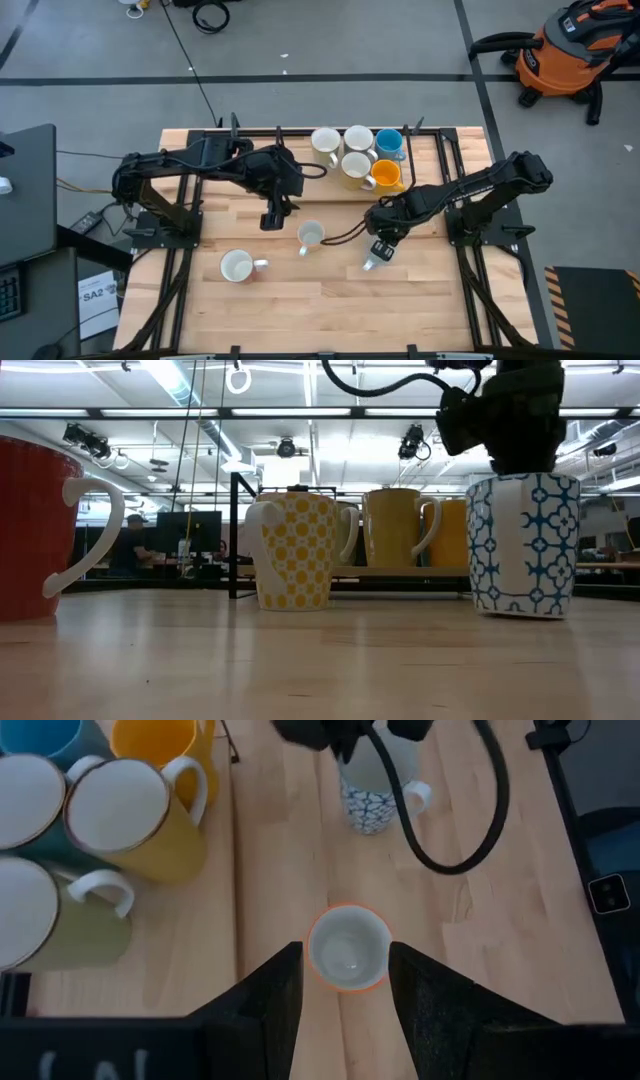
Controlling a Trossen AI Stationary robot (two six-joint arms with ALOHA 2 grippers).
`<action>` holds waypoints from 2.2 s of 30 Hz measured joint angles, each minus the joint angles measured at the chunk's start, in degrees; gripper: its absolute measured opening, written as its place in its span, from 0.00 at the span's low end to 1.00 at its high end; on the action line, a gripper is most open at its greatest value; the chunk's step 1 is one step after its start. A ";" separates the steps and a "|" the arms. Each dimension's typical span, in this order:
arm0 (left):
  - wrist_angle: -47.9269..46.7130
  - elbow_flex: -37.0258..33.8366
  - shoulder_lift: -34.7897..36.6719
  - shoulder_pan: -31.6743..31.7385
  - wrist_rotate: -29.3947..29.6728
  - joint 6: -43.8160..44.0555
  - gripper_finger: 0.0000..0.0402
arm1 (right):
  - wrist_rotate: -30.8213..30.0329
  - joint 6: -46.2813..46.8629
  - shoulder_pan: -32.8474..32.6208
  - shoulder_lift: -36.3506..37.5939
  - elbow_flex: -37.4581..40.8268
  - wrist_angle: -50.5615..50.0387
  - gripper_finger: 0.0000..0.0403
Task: Place coffee mugs
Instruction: Put the patterned blue mug on the shelf
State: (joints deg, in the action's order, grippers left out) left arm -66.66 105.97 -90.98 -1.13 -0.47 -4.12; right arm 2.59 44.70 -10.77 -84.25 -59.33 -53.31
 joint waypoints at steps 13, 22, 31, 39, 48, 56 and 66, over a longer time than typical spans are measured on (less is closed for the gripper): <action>6.29 -7.08 -0.04 -0.02 -0.07 0.49 0.39 | 1.87 -48.09 7.59 -0.09 -3.72 1.21 0.05; 7.69 -7.08 -0.19 -0.02 -0.02 0.70 0.39 | 1.95 -66.18 9.32 -0.07 -4.87 -4.59 0.06; 8.45 -7.08 -0.19 -0.02 0.00 3.17 0.39 | 1.99 -68.88 8.99 -0.07 -4.87 -5.54 0.06; 9.34 -7.08 -0.19 -0.02 0.00 3.64 0.39 | 2.01 -68.88 8.74 -0.02 -3.88 -3.96 0.06; 9.52 -7.08 -0.19 0.00 0.00 3.61 0.39 | 2.01 -68.72 8.70 0.13 -1.45 0.43 0.06; 9.50 -7.08 -0.19 0.00 0.00 3.60 0.39 | 2.14 -68.71 8.66 0.02 -1.29 2.35 0.13; 9.45 -7.06 -0.22 0.00 0.01 3.56 0.39 | 1.70 -68.69 8.66 0.02 -1.29 4.14 0.29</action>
State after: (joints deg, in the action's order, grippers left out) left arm -57.21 98.91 -91.20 -1.13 -0.46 -0.56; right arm 4.29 -23.99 -2.11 -84.23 -60.62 -49.17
